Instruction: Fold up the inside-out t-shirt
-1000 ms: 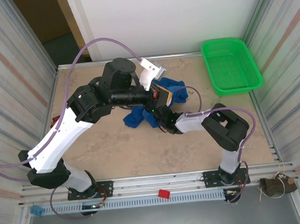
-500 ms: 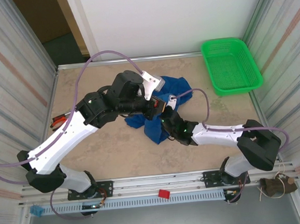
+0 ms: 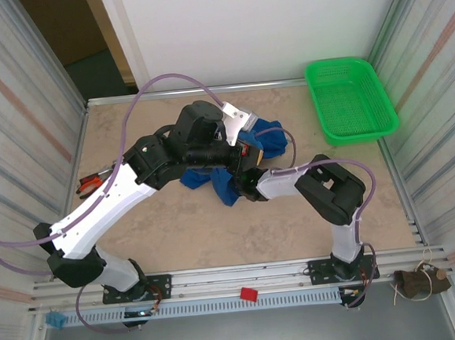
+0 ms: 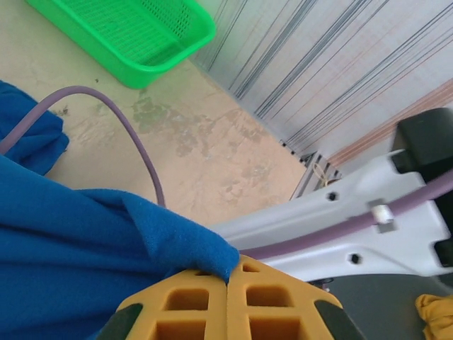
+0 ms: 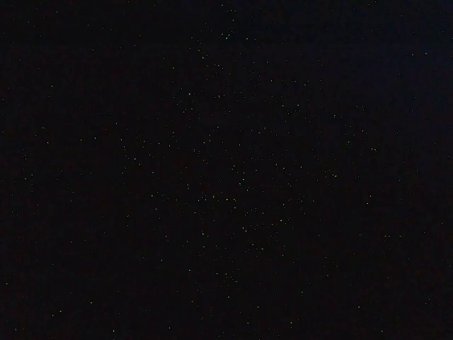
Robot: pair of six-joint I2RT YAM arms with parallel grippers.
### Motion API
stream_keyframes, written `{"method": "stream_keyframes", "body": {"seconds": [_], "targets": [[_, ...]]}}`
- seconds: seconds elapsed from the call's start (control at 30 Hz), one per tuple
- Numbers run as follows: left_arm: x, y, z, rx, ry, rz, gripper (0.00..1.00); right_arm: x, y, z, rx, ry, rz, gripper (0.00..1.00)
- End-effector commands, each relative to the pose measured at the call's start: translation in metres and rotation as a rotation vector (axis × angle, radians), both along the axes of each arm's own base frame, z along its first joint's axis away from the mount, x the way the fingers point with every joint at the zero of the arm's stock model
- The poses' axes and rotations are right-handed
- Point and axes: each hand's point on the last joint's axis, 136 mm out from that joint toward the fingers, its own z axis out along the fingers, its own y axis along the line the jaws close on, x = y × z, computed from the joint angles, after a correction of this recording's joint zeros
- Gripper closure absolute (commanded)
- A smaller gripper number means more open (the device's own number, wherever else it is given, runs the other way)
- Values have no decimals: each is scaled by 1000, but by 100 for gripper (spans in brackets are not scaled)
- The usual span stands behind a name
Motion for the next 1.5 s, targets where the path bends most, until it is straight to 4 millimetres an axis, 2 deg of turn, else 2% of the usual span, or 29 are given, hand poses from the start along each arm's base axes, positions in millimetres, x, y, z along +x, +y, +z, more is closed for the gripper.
{"method": "stream_keyframes", "body": {"seconds": [0.0,0.03,0.13,0.2,0.27,0.4,0.43,0.57,0.6,0.67,0.73,0.8,0.9,1.03,1.17,1.23,1.3,1.33,1.37,1.4,1.43,1.47], "targets": [[-22,-5,52,-175,-14,-76,100,19,-17,5,46,10,-94,82],[-23,-5,54,-185,-11,-78,100,22,-17,6,52,13,-79,78],[-27,-5,57,-208,-2,-88,100,26,-2,16,20,-2,4,59],[-30,-6,63,-231,-2,-99,100,28,8,11,-19,33,39,44],[-32,-7,69,-254,3,-109,100,32,11,0,-29,60,39,43],[-39,-8,73,-268,19,-134,100,34,-6,-28,-14,197,-34,42],[-41,-7,73,-266,20,-135,100,33,-10,-26,-12,202,-49,42],[-40,-8,61,-262,47,-128,100,29,-5,4,-90,138,-69,32],[-43,-11,62,-278,60,-140,100,30,-9,1,-118,178,-98,30],[-50,-15,70,-315,64,-173,100,37,-18,-17,-113,289,-151,28],[-57,-16,80,-333,52,-190,100,37,-35,-42,-144,450,-231,25],[-60,-15,86,-345,45,-197,100,35,-47,-58,-152,543,-284,22],[-55,-13,87,-346,28,-167,100,28,-62,-78,-158,665,-352,17],[-36,-9,77,-324,12,-54,100,8,-80,-117,-121,841,-419,16],[-13,-2,57,-328,52,64,100,-15,-89,-152,-91,962,-433,20],[-5,3,46,-330,72,111,100,-24,-94,-162,-72,979,-439,26],[-2,6,37,-328,81,128,100,-27,-97,-164,-50,969,-436,35],[-1,8,33,-323,85,136,100,-27,-99,-162,-55,963,-433,44],[-1,10,30,-321,83,142,100,-26,-102,-160,-68,957,-426,58],[0,11,28,-319,80,152,100,-26,-105,-159,-78,953,-426,75],[1,13,27,-323,78,160,100,-27,-108,-158,-81,950,-418,97],[2,15,26,-323,73,168,100,-26,-108,-157,-79,940,-396,100]]}}
